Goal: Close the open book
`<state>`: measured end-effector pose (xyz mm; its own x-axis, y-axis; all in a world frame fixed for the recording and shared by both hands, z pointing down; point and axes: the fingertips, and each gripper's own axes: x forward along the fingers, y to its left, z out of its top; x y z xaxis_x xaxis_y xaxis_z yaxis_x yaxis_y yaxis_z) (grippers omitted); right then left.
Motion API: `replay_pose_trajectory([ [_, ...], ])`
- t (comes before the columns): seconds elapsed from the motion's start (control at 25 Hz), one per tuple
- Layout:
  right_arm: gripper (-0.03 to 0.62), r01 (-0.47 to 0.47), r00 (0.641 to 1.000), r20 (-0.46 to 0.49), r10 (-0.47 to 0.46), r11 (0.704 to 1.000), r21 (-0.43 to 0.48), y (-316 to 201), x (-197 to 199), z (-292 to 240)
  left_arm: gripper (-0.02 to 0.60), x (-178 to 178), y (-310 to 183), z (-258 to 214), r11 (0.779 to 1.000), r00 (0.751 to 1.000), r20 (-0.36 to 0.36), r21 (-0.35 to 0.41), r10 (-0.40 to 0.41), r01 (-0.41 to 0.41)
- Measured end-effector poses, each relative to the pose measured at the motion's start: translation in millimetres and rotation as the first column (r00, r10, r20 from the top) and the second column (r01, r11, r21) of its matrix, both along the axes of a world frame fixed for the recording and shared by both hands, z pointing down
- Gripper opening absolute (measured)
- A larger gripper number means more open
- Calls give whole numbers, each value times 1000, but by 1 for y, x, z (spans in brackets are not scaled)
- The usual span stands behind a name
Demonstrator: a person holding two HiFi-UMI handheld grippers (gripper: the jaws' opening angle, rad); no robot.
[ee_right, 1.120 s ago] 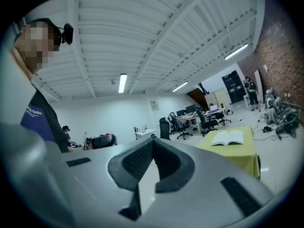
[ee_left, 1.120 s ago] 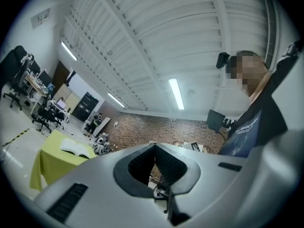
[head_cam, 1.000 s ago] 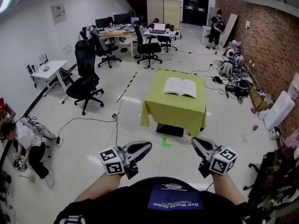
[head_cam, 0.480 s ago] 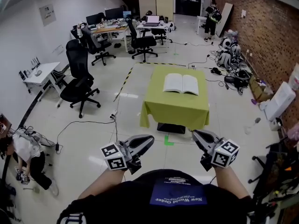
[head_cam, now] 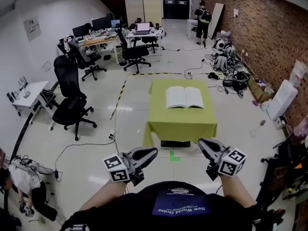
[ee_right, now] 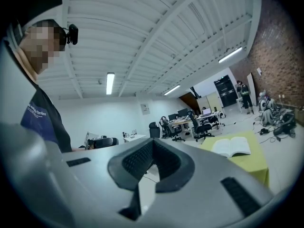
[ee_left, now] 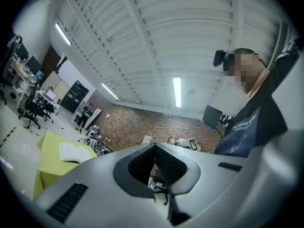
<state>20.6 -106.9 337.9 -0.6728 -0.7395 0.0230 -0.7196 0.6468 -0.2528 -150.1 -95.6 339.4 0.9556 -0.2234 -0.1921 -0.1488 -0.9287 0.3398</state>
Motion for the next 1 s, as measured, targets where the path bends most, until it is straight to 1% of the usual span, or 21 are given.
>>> replay_pose_trajectory([
  [0.16, -14, -8, 1000, -10, 8, 1000, -22, -14, 12, 5, 6, 13, -19, 2, 1000, 1000, -4, -20, 18, -18],
  [0.32, -14, -4, 1000, -4, 3, 999, -31, -37, 48, 9, 6, 48, -40, 5, 1000, 1000, 5, -27, 7, -7],
  [0.44, -14, 21, 1000, -1, -21, 1000, -21, -57, 76, 6, 6, 80, -54, 2, 1000, 1000, 2, -21, -17, 17],
  [0.56, -14, 70, 997, -23, -70, 998, -9, -76, 100, -3, 6, 108, -67, -9, 998, 998, -10, -9, -57, 56],
  [0.72, -14, 116, 993, -30, -116, 993, -16, -94, 132, 0, 6, 138, -80, -12, 993, 993, -31, -38, -117, 116],
  [0.88, -14, 136, 990, -20, -136, 990, -25, -111, 158, 13, 6, 161, -92, -5, 988, 989, -10, -36, -149, 148],
  [1.0, -14, 144, 990, -8, -144, 989, -31, -126, 165, 18, 6, 167, -106, -1, 986, 987, 3, -42, -159, 159],
])
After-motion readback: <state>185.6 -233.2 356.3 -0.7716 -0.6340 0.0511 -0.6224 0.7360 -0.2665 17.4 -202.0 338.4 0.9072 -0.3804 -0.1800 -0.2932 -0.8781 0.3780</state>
